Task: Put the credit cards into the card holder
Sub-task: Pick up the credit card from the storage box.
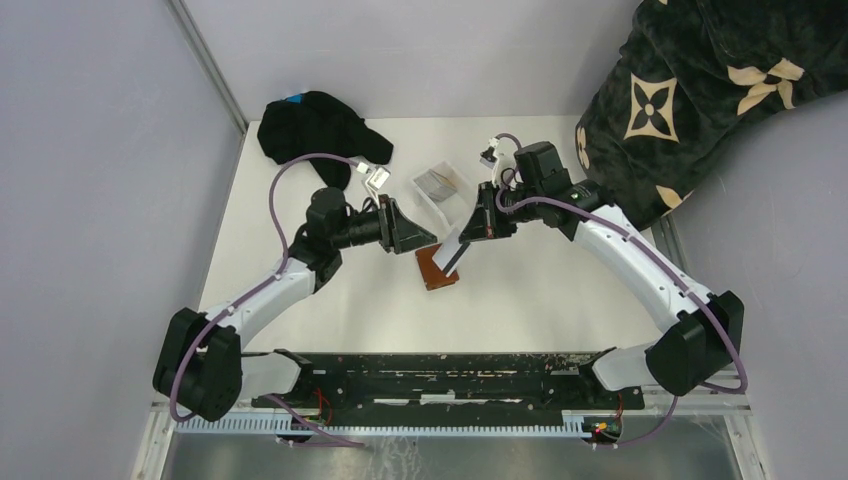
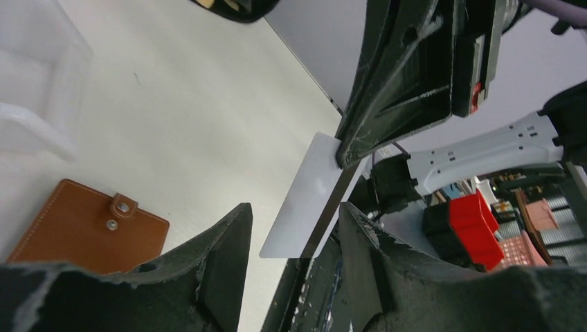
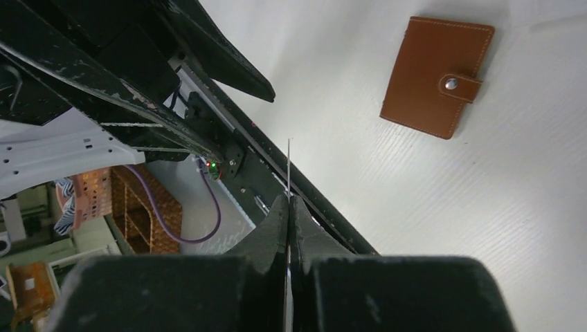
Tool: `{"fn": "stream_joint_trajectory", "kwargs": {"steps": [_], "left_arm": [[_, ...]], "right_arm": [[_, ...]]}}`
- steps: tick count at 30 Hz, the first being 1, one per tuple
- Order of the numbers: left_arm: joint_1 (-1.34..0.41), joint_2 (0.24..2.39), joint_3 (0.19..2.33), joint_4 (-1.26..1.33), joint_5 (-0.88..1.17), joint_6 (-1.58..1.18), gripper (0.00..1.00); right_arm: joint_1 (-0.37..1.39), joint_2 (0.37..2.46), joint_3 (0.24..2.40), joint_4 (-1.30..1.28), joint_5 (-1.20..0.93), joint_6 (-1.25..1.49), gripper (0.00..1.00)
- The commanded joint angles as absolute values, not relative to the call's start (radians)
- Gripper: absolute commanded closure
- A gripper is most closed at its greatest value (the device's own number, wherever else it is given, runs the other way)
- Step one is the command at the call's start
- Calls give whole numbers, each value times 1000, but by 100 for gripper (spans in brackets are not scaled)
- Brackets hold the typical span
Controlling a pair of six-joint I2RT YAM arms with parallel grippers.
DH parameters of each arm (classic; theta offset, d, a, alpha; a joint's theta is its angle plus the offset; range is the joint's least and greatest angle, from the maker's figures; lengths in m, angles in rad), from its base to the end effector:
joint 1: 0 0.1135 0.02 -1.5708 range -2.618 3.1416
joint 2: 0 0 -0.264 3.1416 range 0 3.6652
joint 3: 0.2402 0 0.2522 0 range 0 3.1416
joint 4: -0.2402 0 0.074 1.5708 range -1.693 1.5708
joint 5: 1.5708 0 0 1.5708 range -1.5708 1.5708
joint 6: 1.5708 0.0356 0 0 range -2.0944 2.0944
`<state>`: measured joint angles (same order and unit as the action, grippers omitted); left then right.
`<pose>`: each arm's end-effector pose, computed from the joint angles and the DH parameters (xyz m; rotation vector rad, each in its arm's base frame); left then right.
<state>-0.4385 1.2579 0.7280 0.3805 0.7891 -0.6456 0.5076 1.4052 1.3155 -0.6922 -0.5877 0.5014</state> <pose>0.2413 -0.1411 0.2779 0.4553 1.8559 -1.4404 0.2520 0.1628 0.3387 -0.3200 2.4788 1.1559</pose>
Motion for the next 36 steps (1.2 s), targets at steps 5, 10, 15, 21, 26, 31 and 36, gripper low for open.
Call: {"fn": "stream_joint_trajectory", "kwargs": {"steps": [5,10,15,21,26,31,36], "left_arm": [[-439,1204,641,493,935,-741,44],[-439,1232,640,499,958,-753,42],[-439,1276,654,543,1003,-789,40],[-440,1337,673,548,1074,-797,51],[-439,1360,673,580,1094,-819,88],[-438,1380,661,617,1081,-842,97],[-439,1371,590,741,924,-945,97]], "right_arm": [[498,1355,1246,-545,-746,592,99],[498,1369,1236,-515,-783,611,99],[498,1397,1231,-477,-826,630,99],[497,1466,1238,-436,-886,645,99],[492,1536,1256,-442,-933,627,99],[473,1543,1296,-492,-889,581,73],[471,1483,1287,-500,-748,549,47]]}}
